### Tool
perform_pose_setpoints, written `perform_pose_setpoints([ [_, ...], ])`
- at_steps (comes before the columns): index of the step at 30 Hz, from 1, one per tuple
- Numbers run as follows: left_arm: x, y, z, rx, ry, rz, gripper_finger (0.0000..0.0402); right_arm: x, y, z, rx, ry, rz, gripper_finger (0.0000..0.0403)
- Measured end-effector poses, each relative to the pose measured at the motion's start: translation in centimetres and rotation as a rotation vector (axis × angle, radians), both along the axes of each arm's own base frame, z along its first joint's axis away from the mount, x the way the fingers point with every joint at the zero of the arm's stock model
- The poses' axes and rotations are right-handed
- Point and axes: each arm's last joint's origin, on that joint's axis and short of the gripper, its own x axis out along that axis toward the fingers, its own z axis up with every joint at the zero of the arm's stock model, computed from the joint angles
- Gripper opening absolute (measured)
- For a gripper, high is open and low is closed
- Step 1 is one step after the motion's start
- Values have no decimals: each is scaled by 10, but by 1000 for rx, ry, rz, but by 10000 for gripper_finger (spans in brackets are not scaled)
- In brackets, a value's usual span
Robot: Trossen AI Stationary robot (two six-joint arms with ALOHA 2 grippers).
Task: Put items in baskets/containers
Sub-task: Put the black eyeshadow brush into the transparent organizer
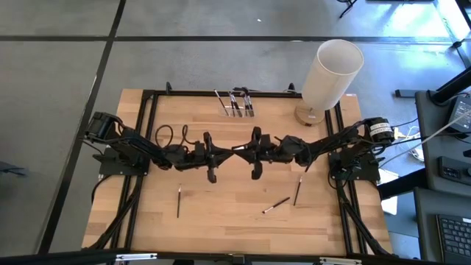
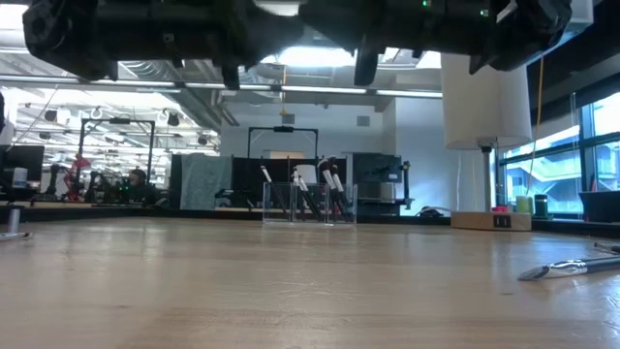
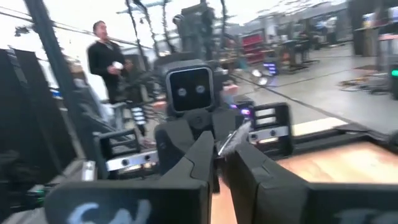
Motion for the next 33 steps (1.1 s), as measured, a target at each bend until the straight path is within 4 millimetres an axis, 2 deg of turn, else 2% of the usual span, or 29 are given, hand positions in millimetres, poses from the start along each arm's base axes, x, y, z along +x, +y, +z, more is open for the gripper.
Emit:
perform_pose_setpoints([
  [9, 2, 6, -20, -62, 189, 88, 99, 1, -7, -10, 10, 102, -114, 29],
  [12, 1, 11, -33, -94, 306, 132, 121, 4, -13, -6, 5, 132, -140, 32],
  [16, -1, 21, -46, -153, 413, 186, 147, 17, -26, 7, -37, 303, -205, 31],
  [21, -4, 30, -56, -226, 489, 238, 171, 34, -54, 39, -130, 522, -329, 33],
  [28, -6, 33, -62, -258, 538, 265, 180, 38, -101, 86, -132, 640, -366, 33],
  [33, -6, 33, -62, -272, 531, 266, 176, 47, -142, 85, -126, 777, -429, 34],
])
